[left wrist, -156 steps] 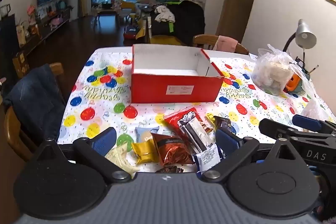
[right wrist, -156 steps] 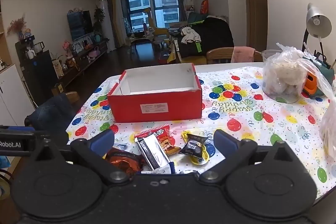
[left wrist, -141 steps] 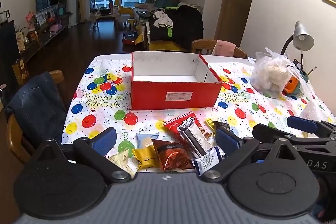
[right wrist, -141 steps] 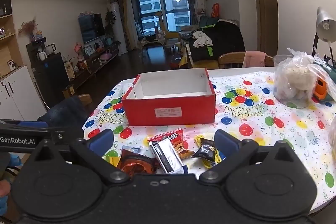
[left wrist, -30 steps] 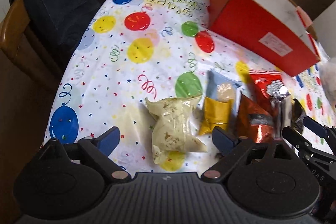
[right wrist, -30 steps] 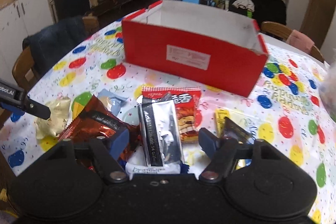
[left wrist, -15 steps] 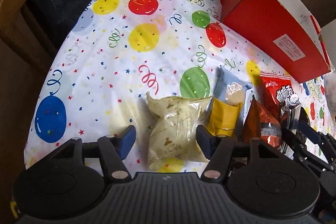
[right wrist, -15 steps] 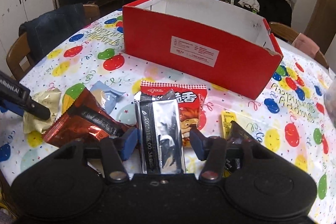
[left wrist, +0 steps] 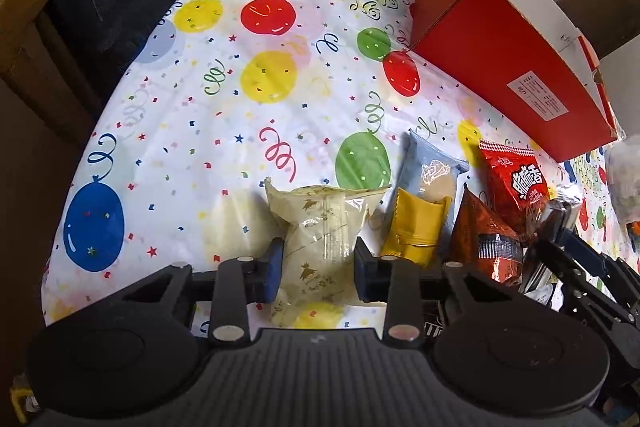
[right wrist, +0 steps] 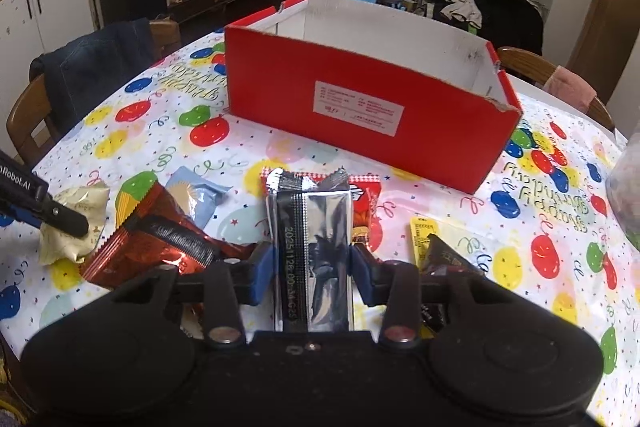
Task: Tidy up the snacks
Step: 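Lift both held snacks and carry them over the red box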
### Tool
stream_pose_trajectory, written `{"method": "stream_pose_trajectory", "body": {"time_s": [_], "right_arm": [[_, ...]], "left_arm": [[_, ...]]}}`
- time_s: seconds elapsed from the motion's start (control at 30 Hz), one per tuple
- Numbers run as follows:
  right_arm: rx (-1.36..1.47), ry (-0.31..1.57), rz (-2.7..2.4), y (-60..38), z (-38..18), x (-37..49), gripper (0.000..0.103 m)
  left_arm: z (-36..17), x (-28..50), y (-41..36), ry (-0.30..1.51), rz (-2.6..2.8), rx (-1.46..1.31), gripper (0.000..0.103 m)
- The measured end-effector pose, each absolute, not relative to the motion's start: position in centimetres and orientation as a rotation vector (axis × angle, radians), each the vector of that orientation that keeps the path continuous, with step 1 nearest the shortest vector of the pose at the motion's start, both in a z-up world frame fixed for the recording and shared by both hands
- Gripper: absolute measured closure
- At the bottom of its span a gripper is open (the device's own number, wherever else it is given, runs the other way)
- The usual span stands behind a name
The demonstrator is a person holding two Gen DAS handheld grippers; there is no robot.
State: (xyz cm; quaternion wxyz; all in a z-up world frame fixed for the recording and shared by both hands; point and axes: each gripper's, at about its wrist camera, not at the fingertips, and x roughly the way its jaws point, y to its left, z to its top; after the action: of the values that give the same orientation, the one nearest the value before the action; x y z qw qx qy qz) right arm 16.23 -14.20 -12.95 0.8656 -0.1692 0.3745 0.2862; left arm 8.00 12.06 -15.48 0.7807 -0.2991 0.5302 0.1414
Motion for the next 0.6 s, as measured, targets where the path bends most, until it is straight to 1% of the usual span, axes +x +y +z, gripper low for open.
{"method": "stream_pose_trajectory", "body": {"time_s": [0.27,0.6], "right_arm": [[-0.291,0.732,0.542,-15.3,-11.1,15.7,0.062],[-0.199,0.69,0.516,-16.6,-7.2,14.4,0.062]], "left_arm": [[-14.5,6.9,12.8,1.105,0.304,-0.653,0.07],[-10.7,6.4,12.3,1.023,0.255,-0.569,0.07]]}}
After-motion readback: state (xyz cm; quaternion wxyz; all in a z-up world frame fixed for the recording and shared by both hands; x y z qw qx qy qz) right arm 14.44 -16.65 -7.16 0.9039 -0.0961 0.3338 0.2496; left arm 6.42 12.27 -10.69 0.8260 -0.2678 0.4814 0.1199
